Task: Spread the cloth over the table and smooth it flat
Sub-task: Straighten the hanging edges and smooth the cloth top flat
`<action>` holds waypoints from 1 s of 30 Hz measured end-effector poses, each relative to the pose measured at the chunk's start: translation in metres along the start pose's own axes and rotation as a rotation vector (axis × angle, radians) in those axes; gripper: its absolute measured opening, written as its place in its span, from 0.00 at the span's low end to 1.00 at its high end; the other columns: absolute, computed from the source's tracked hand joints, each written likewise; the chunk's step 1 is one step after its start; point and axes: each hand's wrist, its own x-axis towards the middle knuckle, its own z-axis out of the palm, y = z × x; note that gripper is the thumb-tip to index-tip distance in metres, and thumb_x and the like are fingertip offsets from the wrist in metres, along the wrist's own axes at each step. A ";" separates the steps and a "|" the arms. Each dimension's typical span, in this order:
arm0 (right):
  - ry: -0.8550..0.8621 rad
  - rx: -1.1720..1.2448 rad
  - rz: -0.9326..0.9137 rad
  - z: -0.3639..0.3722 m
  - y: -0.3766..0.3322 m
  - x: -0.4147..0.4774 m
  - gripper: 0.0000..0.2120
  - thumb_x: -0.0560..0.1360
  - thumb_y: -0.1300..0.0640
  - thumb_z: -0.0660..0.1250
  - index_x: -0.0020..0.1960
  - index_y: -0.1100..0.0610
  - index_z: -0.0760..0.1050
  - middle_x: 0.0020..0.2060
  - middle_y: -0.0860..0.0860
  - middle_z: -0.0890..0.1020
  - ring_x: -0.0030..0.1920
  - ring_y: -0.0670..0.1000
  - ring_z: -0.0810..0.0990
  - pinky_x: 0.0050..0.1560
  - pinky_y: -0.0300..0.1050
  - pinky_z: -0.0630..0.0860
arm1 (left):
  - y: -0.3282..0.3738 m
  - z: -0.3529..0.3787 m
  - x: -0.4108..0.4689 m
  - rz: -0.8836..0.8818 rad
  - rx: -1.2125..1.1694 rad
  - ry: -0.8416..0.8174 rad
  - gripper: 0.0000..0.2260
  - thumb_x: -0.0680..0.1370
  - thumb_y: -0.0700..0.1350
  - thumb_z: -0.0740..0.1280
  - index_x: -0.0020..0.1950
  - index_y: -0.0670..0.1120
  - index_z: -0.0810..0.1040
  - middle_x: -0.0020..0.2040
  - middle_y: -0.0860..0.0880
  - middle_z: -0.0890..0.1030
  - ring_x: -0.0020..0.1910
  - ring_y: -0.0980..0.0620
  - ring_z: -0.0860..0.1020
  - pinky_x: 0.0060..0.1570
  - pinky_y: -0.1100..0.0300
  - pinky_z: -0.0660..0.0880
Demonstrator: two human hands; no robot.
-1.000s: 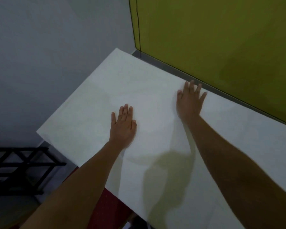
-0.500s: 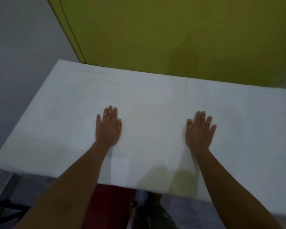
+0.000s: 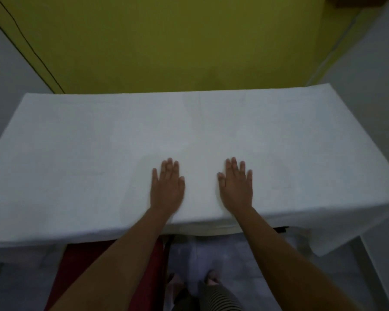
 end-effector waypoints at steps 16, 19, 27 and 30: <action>0.014 0.081 0.121 -0.009 0.051 -0.066 0.29 0.82 0.47 0.48 0.77 0.62 0.50 0.77 0.58 0.53 0.77 0.60 0.48 0.75 0.58 0.45 | -0.051 -0.008 -0.031 -0.127 -0.051 -0.012 0.25 0.83 0.50 0.50 0.78 0.43 0.51 0.79 0.43 0.51 0.78 0.46 0.49 0.75 0.48 0.43; -0.034 -0.023 -0.167 0.006 -0.010 -0.067 0.29 0.82 0.46 0.48 0.77 0.59 0.50 0.78 0.56 0.51 0.77 0.58 0.47 0.75 0.56 0.43 | -0.091 -0.015 -0.032 -0.245 -0.062 0.011 0.25 0.83 0.50 0.48 0.78 0.43 0.50 0.79 0.44 0.50 0.78 0.47 0.48 0.75 0.47 0.42; -0.112 -0.052 -0.377 0.040 -0.118 -0.088 0.30 0.81 0.42 0.41 0.78 0.56 0.41 0.78 0.53 0.43 0.77 0.54 0.38 0.74 0.58 0.35 | -0.223 -0.036 -0.090 -0.608 -0.081 0.116 0.25 0.83 0.49 0.50 0.78 0.40 0.52 0.78 0.40 0.53 0.78 0.43 0.51 0.74 0.43 0.48; -0.113 -0.067 -0.411 0.046 -0.136 -0.092 0.30 0.81 0.41 0.41 0.78 0.55 0.41 0.78 0.53 0.42 0.77 0.54 0.37 0.73 0.57 0.33 | -0.258 -0.041 -0.126 -0.744 -0.143 0.133 0.26 0.83 0.51 0.51 0.78 0.39 0.51 0.78 0.39 0.52 0.78 0.41 0.50 0.74 0.43 0.47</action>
